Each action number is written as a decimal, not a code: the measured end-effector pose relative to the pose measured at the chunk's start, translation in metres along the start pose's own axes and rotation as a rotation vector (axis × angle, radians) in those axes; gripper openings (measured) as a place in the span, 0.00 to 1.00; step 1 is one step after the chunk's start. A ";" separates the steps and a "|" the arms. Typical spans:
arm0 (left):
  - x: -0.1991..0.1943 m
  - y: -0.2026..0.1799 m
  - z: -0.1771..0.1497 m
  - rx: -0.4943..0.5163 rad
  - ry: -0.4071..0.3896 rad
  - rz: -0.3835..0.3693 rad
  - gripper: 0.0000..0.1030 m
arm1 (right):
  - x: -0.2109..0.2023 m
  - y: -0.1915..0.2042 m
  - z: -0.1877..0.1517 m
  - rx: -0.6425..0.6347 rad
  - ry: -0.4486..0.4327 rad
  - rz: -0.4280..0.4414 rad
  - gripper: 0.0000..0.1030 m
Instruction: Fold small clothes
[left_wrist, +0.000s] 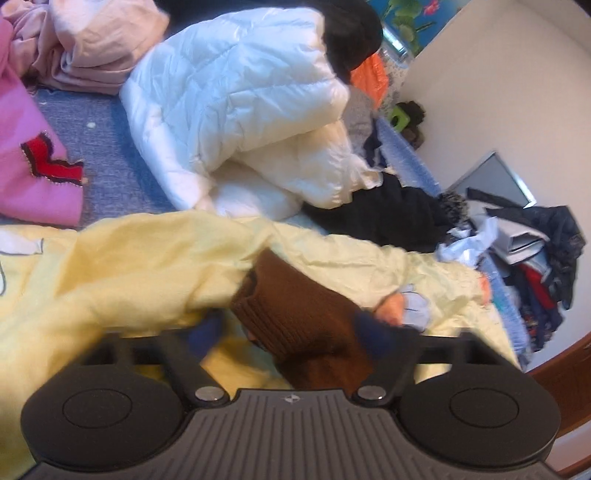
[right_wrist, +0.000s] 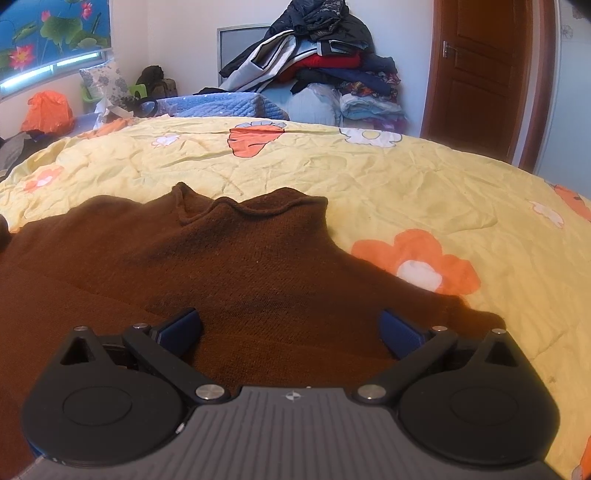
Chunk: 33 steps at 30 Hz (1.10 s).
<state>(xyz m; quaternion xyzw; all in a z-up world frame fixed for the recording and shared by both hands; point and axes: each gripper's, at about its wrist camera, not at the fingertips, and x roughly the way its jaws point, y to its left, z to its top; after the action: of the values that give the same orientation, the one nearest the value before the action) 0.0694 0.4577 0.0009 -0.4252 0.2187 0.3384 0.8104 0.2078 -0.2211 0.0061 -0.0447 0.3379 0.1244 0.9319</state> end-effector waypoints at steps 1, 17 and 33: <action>0.001 0.000 0.000 0.008 0.020 0.025 0.32 | 0.000 0.000 0.000 0.000 0.000 0.000 1.00; -0.149 -0.165 -0.155 0.531 -0.033 -0.365 0.06 | 0.001 0.000 0.001 0.011 -0.005 0.004 1.00; -0.219 -0.157 -0.397 1.234 0.007 -0.486 0.96 | -0.004 -0.001 0.005 0.063 0.011 0.015 0.97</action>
<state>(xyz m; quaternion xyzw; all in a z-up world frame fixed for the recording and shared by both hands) 0.0103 -0.0184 0.0112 0.0787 0.2728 -0.0426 0.9579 0.2086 -0.2220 0.0125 -0.0134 0.3473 0.1203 0.9299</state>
